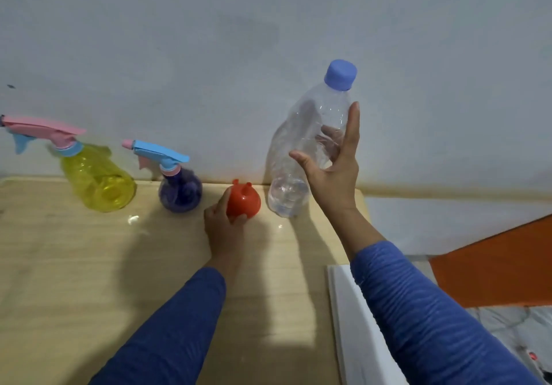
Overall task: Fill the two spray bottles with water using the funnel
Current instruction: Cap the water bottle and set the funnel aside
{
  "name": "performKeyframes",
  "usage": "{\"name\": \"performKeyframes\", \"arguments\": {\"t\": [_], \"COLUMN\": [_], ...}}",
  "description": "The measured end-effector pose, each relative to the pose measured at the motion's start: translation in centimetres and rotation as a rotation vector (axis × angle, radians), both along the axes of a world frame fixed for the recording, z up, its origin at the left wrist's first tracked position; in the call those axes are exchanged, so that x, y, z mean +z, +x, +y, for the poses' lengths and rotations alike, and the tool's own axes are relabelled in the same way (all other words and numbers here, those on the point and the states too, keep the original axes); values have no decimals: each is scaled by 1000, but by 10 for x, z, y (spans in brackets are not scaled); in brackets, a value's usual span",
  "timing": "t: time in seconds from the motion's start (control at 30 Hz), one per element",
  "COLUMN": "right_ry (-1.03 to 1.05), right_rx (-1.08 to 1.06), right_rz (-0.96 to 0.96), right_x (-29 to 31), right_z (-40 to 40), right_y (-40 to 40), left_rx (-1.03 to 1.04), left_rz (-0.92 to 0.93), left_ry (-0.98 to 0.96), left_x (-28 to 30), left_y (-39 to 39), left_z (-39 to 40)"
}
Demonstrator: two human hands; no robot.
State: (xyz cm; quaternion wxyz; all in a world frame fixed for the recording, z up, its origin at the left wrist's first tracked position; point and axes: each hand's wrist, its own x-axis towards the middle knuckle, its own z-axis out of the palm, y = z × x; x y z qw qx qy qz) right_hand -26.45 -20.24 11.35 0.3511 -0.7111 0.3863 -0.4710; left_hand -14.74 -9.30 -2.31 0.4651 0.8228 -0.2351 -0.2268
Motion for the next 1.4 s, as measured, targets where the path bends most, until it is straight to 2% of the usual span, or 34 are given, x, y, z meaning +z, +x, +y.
{"name": "performKeyframes", "arguments": {"t": [0.17,0.5,0.63,0.8,0.97,1.07,1.2,1.4], "right_ry": [18,30,90,196,207,197,240,242], "right_rx": [55,120,118,66,23,14,-79,-264], "right_rz": [-11,55,138,314,835,1037,1103,1090], "right_x": [-1,-2,-9,-32,-38,-28,-8,24], "right_z": [-7,-9,1,21,35,46,67,106], "right_y": [2,0,-7,-25,-36,-43,-50,-64], "left_rx": [68,-37,-127,-253,-415,-507,-624,-852], "left_rz": [-57,-160,-105,-188,-372,-459,-581,-753], "left_ry": [12,102,221,335,413,365,314,282], "left_x": [4,15,23,39,62,82,109,140], "left_y": [-11,-6,-2,0,2,4,2,-20], "left_z": [-10,-10,-8,2,14,21,24,21]}}
